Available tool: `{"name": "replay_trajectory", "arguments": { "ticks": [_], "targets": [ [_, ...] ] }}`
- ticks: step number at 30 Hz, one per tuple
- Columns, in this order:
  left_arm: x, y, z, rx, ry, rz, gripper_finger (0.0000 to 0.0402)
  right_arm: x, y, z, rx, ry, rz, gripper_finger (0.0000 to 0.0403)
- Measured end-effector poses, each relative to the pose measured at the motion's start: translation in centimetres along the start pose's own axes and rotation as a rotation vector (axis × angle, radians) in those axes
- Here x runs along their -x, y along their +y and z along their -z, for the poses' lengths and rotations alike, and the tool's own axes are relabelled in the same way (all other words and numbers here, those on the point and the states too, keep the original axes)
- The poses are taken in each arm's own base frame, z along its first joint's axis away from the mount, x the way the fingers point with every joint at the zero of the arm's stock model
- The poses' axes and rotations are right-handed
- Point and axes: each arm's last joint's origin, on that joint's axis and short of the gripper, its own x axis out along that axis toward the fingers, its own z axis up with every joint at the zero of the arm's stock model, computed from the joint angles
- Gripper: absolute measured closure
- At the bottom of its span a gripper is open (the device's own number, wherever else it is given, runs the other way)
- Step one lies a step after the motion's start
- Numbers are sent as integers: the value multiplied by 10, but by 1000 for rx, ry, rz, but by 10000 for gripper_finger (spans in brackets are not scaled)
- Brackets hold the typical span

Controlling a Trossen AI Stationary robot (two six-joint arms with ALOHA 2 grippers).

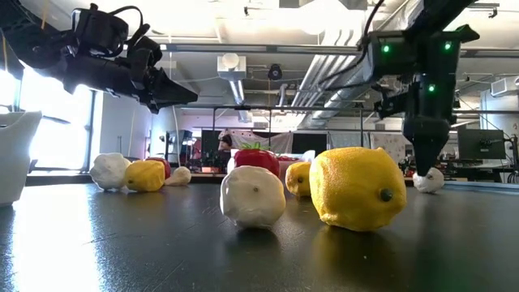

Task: Sort produce into baskets
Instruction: Put the white garlic into the white bin

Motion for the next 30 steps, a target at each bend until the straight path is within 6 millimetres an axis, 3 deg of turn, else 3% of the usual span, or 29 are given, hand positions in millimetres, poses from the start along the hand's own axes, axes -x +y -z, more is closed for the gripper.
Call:
{"name": "replay_trajectory", "arguments": {
  "ticks": [12, 19, 26, 30],
  "targets": [
    [0, 0, 0, 3, 1, 0, 401, -27, -7, -7, -10, 183, 17, 145],
    [0, 0, 0, 11, 1, -1, 401, -30, -10, -7, -24, 232, 0, 253],
    [0, 0, 0, 11, 1, -1, 402, -15, -6, -13, -6, 258, -28, 381],
    [0, 0, 0, 11, 1, -1, 402, -2, -3, -20, 5, 237, -37, 392]
  ]
}}
